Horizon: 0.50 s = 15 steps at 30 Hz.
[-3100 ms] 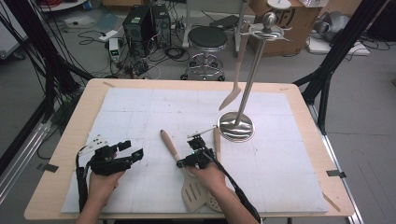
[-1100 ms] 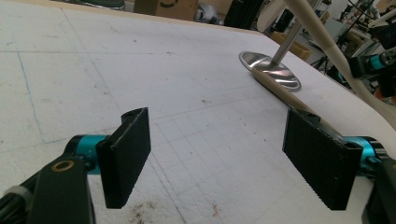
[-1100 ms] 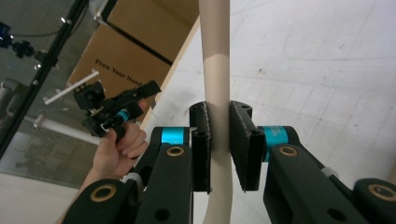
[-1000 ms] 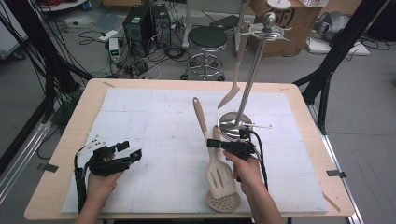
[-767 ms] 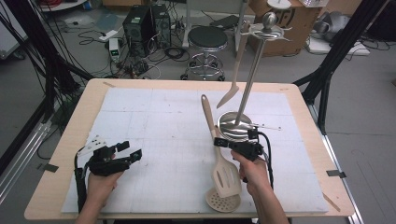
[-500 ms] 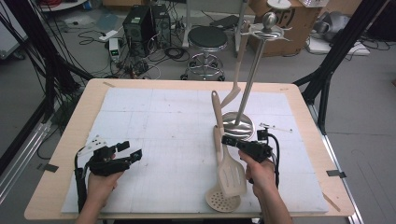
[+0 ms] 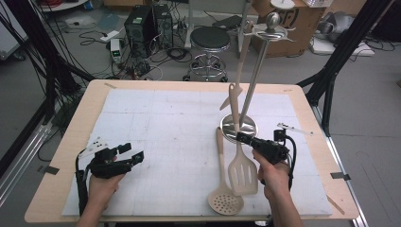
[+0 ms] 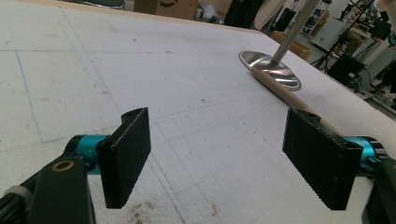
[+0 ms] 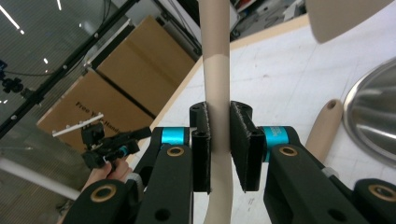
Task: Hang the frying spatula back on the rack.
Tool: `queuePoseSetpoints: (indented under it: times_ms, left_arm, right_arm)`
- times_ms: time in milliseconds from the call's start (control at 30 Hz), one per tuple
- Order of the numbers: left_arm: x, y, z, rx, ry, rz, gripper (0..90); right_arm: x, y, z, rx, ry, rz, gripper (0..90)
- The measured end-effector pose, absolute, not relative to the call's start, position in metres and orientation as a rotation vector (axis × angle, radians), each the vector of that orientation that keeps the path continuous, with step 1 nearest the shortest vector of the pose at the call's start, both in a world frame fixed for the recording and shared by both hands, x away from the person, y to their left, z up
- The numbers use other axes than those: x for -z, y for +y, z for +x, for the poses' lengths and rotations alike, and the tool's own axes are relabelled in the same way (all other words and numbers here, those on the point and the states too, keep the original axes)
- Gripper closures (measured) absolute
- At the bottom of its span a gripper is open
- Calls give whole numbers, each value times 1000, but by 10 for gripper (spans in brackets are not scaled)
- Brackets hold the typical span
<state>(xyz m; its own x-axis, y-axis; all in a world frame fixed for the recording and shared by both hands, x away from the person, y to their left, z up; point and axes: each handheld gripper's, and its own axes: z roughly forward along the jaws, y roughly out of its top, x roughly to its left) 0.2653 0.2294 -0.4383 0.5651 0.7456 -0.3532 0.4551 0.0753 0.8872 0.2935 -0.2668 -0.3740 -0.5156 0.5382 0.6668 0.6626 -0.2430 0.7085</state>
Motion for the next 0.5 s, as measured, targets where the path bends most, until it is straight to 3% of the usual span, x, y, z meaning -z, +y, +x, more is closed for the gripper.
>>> queuePoseSetpoints:
  times_ms: [500]
  left_arm:
    - [438, 229, 265, -292, 1050, 1559, 241]
  right_arm:
    - [359, -275, 279, 2020, -1903, -1506, 792]
